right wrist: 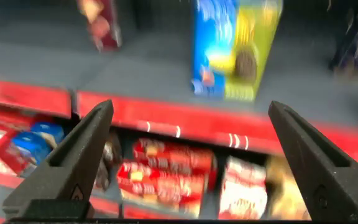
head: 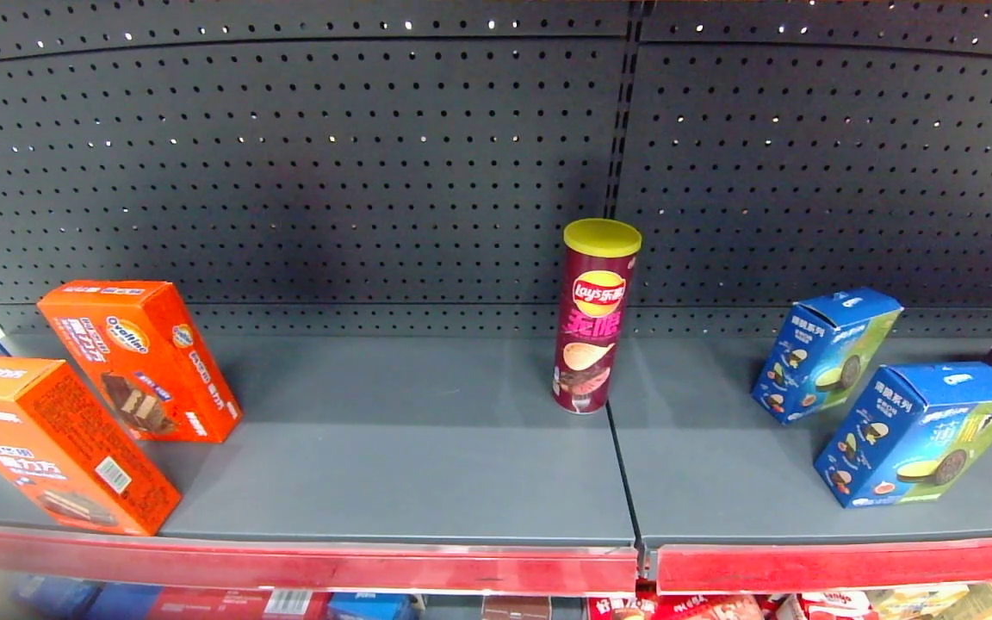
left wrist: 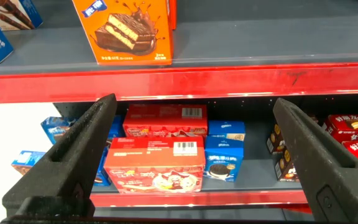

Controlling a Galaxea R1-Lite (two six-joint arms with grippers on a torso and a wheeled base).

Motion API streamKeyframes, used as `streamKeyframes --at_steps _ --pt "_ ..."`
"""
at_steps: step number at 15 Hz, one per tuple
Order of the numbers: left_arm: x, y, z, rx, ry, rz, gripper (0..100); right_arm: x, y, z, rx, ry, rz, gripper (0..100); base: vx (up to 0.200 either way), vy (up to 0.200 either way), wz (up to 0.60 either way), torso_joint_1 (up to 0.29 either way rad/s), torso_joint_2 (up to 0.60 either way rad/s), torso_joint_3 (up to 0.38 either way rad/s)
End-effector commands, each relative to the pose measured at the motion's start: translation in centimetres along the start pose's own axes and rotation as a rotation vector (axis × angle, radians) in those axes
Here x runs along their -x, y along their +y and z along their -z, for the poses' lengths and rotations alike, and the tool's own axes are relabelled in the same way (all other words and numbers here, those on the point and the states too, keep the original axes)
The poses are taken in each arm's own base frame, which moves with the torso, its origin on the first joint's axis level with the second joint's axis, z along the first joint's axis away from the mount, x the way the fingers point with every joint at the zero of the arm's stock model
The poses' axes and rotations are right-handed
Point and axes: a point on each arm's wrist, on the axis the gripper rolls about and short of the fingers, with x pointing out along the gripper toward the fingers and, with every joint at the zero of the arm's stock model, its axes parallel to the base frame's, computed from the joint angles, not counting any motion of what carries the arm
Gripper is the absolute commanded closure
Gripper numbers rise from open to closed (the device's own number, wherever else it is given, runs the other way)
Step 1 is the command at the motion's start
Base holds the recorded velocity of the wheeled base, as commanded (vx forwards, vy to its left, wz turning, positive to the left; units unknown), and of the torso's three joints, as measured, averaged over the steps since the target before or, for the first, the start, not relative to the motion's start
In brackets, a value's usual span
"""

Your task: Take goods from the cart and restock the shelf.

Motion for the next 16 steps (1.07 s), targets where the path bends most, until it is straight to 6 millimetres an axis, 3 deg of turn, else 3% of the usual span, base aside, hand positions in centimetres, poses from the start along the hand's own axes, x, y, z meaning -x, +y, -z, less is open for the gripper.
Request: streamKeyframes --at_steps 1,5,8,10,16 --pt "0.0 0.0 0.0 -0.001 0.000 0.000 0 -0.5 -0.3 -3.0 0.029 -0.019 0.000 0 0.000 0.000 0.00 0.000 0.00 0.000" --pt "0.0 0.0 0.0 -0.001 0.000 0.000 0 -0.7 -0.1 -7.6 0.118 -0.055 0.147 0 0.000 0.000 0.00 0.000 0.00 0.000" --pt "0.0 0.0 0.0 0.000 0.000 0.000 0 -0.8 0.2 -10.6 0.209 0.132 0.365 0 0.000 0.000 0.00 0.000 0.00 0.000" --pt "0.0 0.0 0.0 0.000 0.000 0.000 0 -0.5 0.4 -11.8 0.309 0.184 0.416 0 0.000 0.000 0.00 0.000 0.00 0.000" --pt "0.0 0.0 0.0 0.000 0.000 0.000 0 -0.5 1.3 -12.2 0.327 0.230 0.687 0 0.000 0.000 0.00 0.000 0.00 0.000"
